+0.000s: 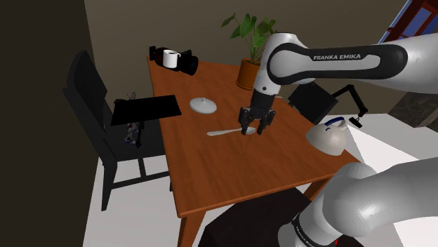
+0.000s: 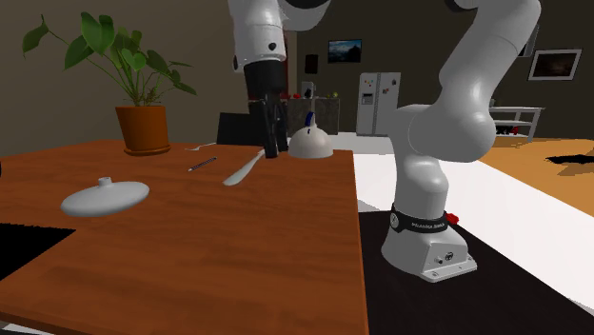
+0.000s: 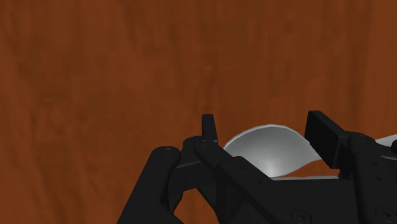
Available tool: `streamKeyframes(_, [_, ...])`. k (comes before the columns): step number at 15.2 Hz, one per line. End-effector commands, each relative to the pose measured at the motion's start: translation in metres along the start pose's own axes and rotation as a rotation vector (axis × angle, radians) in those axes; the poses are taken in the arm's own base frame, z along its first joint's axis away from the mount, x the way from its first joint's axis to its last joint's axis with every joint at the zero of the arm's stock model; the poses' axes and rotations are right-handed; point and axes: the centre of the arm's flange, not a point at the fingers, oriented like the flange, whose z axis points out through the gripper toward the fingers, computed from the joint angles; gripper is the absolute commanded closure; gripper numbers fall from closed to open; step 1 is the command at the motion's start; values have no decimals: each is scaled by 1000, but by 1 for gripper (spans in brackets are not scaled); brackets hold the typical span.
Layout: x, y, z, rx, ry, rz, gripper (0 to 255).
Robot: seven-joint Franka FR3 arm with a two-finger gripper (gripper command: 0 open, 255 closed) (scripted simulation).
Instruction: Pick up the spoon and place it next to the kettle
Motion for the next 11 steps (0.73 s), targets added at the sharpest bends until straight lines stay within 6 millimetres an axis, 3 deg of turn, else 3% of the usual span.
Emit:
streamKeyframes(1, [-2,0,-10,0,-1,0,255])
streamKeyframes(11, [-10,-2,-62,0,-1,0,255])
